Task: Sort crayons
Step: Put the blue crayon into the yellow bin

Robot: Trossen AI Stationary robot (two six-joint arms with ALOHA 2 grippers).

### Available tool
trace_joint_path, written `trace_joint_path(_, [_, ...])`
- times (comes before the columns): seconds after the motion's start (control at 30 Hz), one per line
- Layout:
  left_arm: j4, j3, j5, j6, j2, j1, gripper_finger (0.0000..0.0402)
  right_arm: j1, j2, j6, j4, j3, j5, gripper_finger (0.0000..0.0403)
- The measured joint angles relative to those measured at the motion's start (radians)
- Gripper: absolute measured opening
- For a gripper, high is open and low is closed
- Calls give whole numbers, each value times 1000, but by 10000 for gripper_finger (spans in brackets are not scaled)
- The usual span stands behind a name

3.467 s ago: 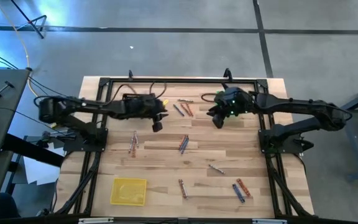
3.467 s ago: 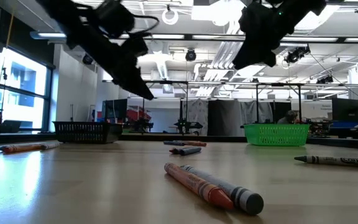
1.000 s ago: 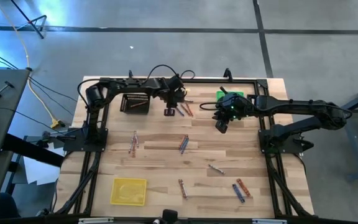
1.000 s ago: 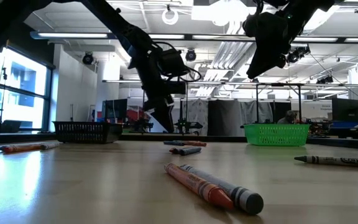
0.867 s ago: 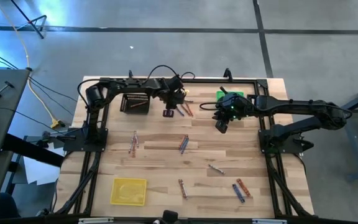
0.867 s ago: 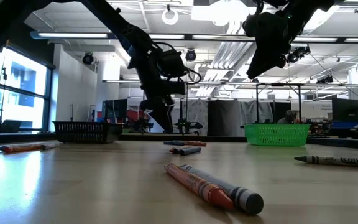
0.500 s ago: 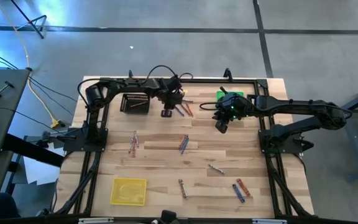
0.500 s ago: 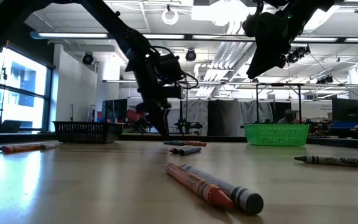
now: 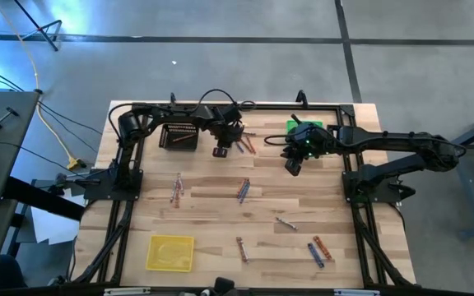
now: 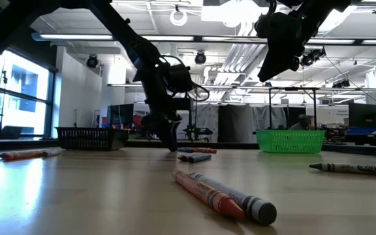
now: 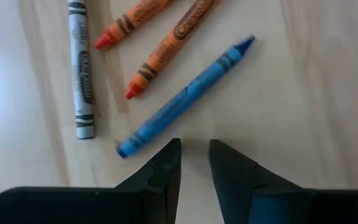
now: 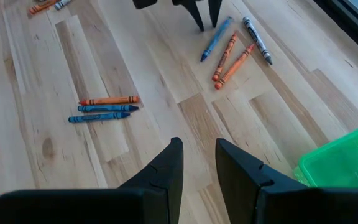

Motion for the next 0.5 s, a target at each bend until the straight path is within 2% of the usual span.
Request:
trace_joint_path(0.33, [-121,96,-30,32,40,-4,69,0,0,0,7,0,0,89])
trace_joint_path(0.5, [-124,111,-40,33,44,-11,63,0,0,0,7,0,0,89])
